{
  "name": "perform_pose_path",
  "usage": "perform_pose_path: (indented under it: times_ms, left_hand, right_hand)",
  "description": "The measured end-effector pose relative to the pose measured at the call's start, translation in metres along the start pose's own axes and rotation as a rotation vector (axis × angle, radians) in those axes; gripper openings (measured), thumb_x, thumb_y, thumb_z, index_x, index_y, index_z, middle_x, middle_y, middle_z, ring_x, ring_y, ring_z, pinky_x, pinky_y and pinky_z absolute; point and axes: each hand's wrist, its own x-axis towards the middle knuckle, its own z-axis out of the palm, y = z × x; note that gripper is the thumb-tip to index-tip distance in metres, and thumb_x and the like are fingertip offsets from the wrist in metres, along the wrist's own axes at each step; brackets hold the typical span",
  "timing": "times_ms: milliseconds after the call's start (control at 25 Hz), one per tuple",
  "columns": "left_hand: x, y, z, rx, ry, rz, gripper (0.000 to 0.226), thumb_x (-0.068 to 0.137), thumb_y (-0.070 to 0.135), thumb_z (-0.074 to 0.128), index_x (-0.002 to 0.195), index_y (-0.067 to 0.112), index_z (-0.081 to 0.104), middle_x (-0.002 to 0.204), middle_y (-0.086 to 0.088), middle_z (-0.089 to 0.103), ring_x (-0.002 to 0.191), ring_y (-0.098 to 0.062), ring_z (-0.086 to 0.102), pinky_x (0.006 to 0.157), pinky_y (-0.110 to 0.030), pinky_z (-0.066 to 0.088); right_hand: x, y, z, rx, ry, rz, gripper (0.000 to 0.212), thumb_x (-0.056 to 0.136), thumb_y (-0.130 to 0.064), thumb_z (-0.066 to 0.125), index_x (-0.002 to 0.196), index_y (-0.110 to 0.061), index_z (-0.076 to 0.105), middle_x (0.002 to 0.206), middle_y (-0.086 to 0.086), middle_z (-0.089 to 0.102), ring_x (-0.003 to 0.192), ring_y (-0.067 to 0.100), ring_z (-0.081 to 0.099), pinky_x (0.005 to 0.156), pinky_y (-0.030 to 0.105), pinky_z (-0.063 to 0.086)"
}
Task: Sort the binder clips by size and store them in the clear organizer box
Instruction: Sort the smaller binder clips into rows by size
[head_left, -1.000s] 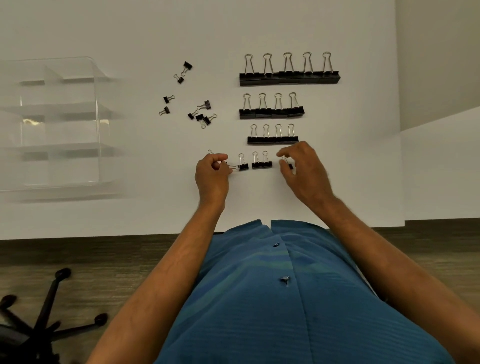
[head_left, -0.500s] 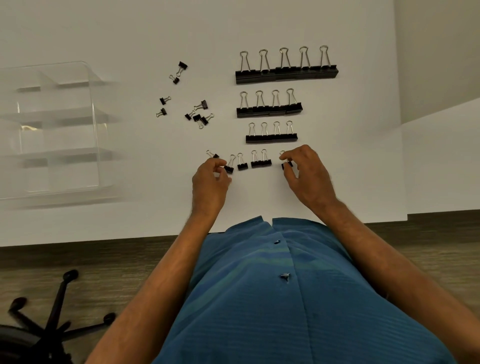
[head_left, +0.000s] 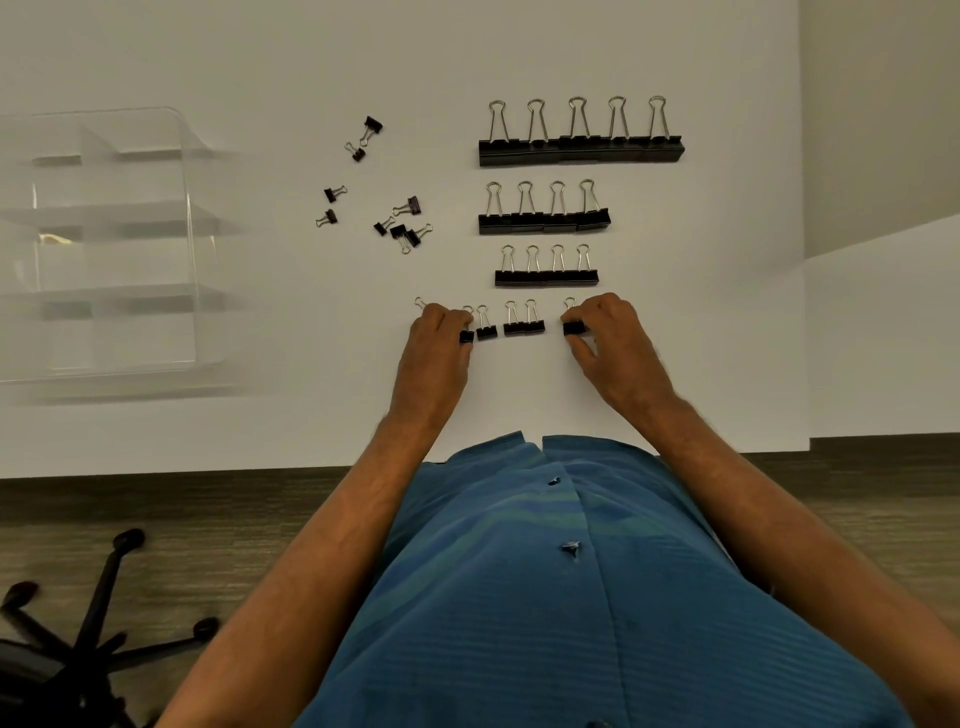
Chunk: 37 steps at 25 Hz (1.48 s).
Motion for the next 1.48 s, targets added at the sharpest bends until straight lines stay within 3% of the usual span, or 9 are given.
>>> perform_pose_path:
  times_ms: [360,600,880,1480]
  left_hand:
    - [0.005,-0.002,0.003,-0.017,-0.038,0.045,0.042,0.089,0.012,0.072,0.129,0.012,0.059,0.113,-0.007,0.054,0.104,-0.018,0.051,0.086,-0.021,0.038]
    - [0.011,-0.001,0.009,0.005,-0.014,0.031,0.036,0.089,0.019,0.073,0.123,0.013,0.064,0.107,-0.005,0.055,0.097,-0.015,0.050,0.080,-0.021,0.041]
    - [0.017,-0.002,0.010,-0.017,-0.027,0.012,0.025,0.089,0.022,0.073,0.111,0.014,0.068,0.103,-0.002,0.056,0.094,-0.011,0.048,0.077,-0.020,0.039]
    - [0.020,0.005,0.011,-0.091,-0.047,0.000,0.020,0.089,0.019,0.073,0.107,0.012,0.068,0.101,-0.002,0.055,0.092,-0.011,0.048,0.077,-0.018,0.035]
  right_hand:
    - [0.016,-0.007,0.001,0.058,-0.080,-0.048,0.033,0.091,-0.013,0.072,0.123,-0.012,0.064,0.115,0.002,0.052,0.102,0.006,0.046,0.086,0.017,0.044]
    - [0.022,-0.016,0.001,0.035,-0.096,-0.089,0.038,0.088,-0.022,0.076,0.123,-0.014,0.065,0.115,0.001,0.054,0.103,0.012,0.053,0.085,0.022,0.049]
    - [0.027,-0.020,0.002,-0.025,-0.106,-0.103,0.031,0.088,-0.026,0.075,0.117,-0.018,0.069,0.111,0.000,0.058,0.102,0.013,0.053,0.075,0.020,0.044]
    - [0.027,-0.012,-0.001,-0.006,-0.070,-0.052,0.024,0.090,-0.027,0.073,0.113,-0.020,0.068,0.108,-0.004,0.056,0.102,0.011,0.051,0.076,0.024,0.050]
